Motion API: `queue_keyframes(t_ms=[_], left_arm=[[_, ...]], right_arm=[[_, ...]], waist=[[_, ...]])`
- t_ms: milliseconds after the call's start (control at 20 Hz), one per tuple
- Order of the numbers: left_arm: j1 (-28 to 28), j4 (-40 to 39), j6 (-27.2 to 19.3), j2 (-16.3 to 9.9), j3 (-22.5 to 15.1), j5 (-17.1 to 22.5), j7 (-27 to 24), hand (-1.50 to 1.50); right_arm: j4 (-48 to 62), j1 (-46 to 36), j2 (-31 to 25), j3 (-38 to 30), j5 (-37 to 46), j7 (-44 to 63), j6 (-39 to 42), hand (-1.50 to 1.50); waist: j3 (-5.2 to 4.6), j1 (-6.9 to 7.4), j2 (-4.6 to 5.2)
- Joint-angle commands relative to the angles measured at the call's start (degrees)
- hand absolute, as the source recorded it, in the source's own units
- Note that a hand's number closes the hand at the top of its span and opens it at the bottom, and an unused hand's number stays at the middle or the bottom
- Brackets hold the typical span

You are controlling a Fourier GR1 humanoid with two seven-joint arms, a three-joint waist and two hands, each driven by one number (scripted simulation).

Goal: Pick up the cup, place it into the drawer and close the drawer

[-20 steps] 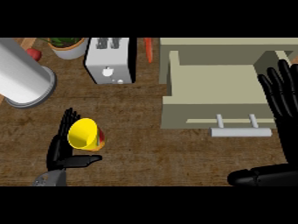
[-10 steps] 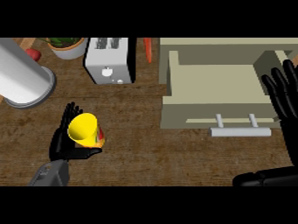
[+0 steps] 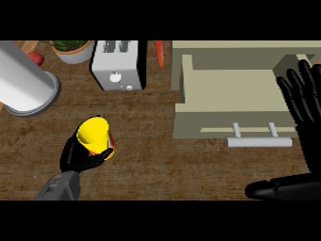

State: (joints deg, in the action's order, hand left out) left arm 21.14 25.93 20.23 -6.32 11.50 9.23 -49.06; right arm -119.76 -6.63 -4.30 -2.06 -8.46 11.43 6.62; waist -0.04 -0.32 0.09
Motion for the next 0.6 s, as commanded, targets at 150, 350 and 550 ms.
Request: queue_keyframes(t_ms=[150, 350, 550], left_arm=[[-1.3, 0.7, 5.7, -0.9, -0.5, 0.1, -8.5, 1.5], [-0.1, 2.2, 0.3, 0.2, -0.3, -0.2, -9.7, 1.5], [-3.2, 5.3, -3.7, 0.1, 1.6, 1.8, -9.7, 1.5]], right_arm=[[3.0, -2.6, 1.2, 0.9, 2.0, -0.9, -1.6, -1.5], [-0.5, -2.3, -1.7, -2.3, -2.1, 2.6, 0.0, -1.5], [-3.1, 3.6, 0.6, 0.2, -0.1, -0.5, 0.1, -1.5]], waist=[[-0.02, 0.14, 0.06], [-0.01, -0.01, 0.03], [0.03, 0.16, -0.14]])
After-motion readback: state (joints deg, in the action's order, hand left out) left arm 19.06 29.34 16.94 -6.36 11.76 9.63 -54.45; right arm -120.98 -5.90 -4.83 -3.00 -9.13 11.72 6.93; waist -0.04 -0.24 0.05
